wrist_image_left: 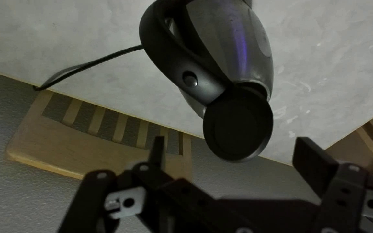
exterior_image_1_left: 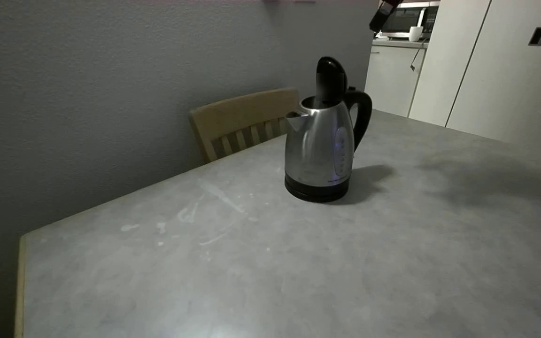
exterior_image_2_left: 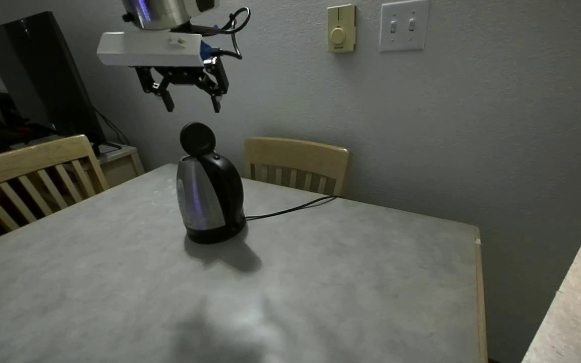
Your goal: Close the lid of the kettle
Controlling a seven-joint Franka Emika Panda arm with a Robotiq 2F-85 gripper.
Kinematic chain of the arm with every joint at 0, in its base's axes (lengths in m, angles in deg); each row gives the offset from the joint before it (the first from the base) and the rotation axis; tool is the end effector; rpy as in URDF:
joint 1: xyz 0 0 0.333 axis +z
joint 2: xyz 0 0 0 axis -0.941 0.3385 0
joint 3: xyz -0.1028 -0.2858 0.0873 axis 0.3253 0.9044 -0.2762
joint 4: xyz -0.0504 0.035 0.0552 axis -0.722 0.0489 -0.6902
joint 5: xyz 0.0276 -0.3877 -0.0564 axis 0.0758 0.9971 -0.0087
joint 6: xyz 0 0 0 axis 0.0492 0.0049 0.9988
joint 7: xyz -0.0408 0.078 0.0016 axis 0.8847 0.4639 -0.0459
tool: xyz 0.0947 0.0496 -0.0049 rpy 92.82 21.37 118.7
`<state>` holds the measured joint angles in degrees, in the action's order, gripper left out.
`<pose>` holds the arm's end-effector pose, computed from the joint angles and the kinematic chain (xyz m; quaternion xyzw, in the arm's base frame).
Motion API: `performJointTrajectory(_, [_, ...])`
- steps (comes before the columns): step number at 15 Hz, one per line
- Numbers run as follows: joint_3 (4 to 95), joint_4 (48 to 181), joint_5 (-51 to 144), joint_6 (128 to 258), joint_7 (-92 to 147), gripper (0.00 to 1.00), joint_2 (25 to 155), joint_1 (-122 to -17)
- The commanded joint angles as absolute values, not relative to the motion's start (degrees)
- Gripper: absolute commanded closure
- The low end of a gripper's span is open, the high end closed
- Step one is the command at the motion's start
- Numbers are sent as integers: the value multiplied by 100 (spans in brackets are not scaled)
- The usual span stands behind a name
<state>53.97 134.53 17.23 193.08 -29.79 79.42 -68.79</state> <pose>0.6022 -0.0622 0.4556 -0.9412 -0.2496 -0.2122 0.0828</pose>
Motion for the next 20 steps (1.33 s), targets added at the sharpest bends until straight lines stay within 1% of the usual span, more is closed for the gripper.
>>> performJointTrajectory(1, [5125, 13452, 1770, 19304, -2939, 0, 7913, -7142])
performJointTrajectory(5, [5095, 13439, 1877, 19146, -2590, 0, 7962, -7166])
performJointTrajectory(9, [4955, 13031, 2372, 18479, -1743, 0, 8226, -7138])
performJointTrajectory(10, [4918, 12930, 2482, 18411, -1556, 12, 8289, -7127])
performJointTrajectory(11, [4864, 12818, 2553, 18366, -1444, 27, 8351, -7120])
performJointTrajectory(17, [4624, 12199, 3429, 18745, -525, 70, 8832, -7048])
performJointTrajectory(18, [4600, 12122, 3488, 18825, -321, 75, 8925, -7052])
performJointTrajectory(19, [4581, 12047, 3504, 18920, -84, 84, 9010, -7056])
performJointTrajectory(20, [4560, 11979, 3503, 18969, 138, 90, 9100, -7053])
